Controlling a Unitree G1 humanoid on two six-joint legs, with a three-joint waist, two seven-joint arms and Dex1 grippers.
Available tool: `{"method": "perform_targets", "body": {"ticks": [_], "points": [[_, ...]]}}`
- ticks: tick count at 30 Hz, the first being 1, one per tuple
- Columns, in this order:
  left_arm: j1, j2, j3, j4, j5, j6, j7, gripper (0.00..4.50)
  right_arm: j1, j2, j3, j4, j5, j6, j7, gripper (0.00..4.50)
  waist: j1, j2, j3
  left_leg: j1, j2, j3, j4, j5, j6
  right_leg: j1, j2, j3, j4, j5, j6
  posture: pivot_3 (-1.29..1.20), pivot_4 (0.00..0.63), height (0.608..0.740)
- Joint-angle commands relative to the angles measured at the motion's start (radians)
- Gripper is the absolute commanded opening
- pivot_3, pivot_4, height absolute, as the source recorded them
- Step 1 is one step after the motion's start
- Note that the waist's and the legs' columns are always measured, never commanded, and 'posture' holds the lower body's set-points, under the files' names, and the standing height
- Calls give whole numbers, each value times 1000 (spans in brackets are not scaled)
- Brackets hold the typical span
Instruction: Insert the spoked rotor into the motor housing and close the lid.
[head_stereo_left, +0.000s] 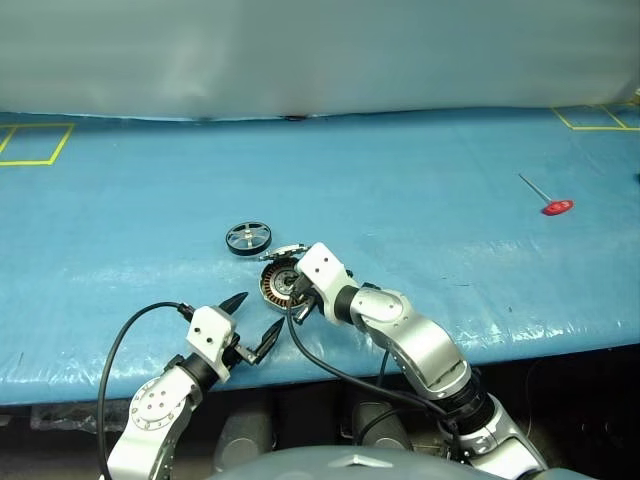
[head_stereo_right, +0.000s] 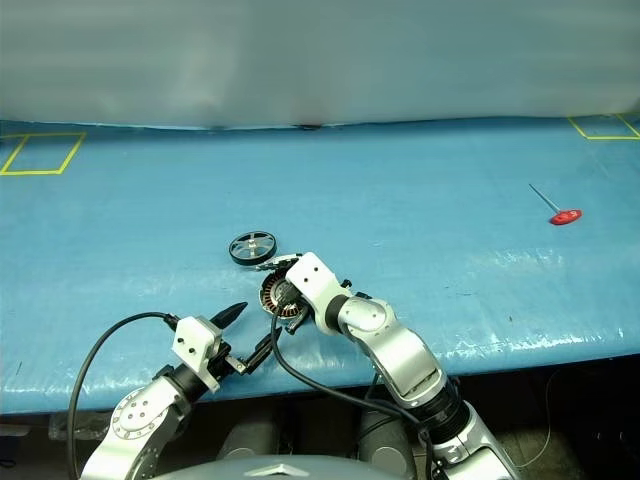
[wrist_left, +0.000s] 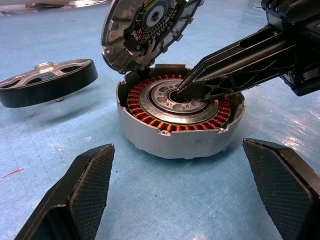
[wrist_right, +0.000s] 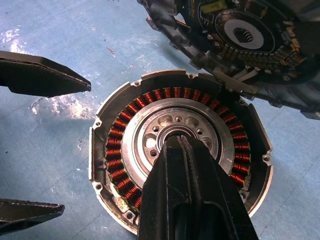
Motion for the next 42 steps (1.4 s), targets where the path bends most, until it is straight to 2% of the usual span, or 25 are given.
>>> {"method": "perform_targets", "body": {"ticks": [1, 9, 24, 29, 32, 37, 42], "points": [[5, -3, -10, -9, 2, -6, -1, 4500, 0, 12, 9, 22, 4, 51, -9, 38, 0, 0, 0, 0, 0, 0, 0, 0, 0, 0, 0, 0, 0, 0, 0, 0, 150, 740], [10, -6, -11, -9, 3, -9, 2, 4500, -3, 67, -64, -14, 69, 109, -4, 38, 0, 0, 0, 0, 0, 0, 0, 0, 0, 0, 0, 0, 0, 0, 0, 0, 150, 740], [7, -1, -10, -6, -2, -7, -4, 4500, -3, 50, -120, -100, 169, 183, 2, 38, -1, 0, 0, -1, 0, -1, 0, 0, 0, -1, -1, -1, 0, 0, 0, 0, 150, 740], [12, -1, -4, -10, -4, -8, -2, 4500, 9, 50, -166, -152, 260, 176, 58, 38, 0, 0, 0, -1, 0, -1, 0, 0, 0, -1, -1, -1, 0, 0, 0, 0, 150, 740], [21, -1, 8, -18, -14, -9, -1, 4500, 14, 27, -200, -184, 315, 157, 105, 38, 0, 0, 0, -1, 0, -1, 0, 0, 0, -1, -1, -1, 0, 0, 0, 0, 150, 740], [53, 20, 71, -77, -122, 44, -36, 4500, 17, -56, -237, -212, 372, 121, 174, 38, -1, 0, 1, -1, 0, -1, 0, 0, 0, -1, -3, -1, -1, 0, 0, 0, 150, 740], [106, 138, 194, -152, -217, 149, -94, 4500, 20, -126, -240, -209, 389, 80, 204, 38, -2, 0, 1, -1, 1, -2, 0, 0, 0, -1, -3, -2, 0, -1, -1, 0, 150, 740]]}}
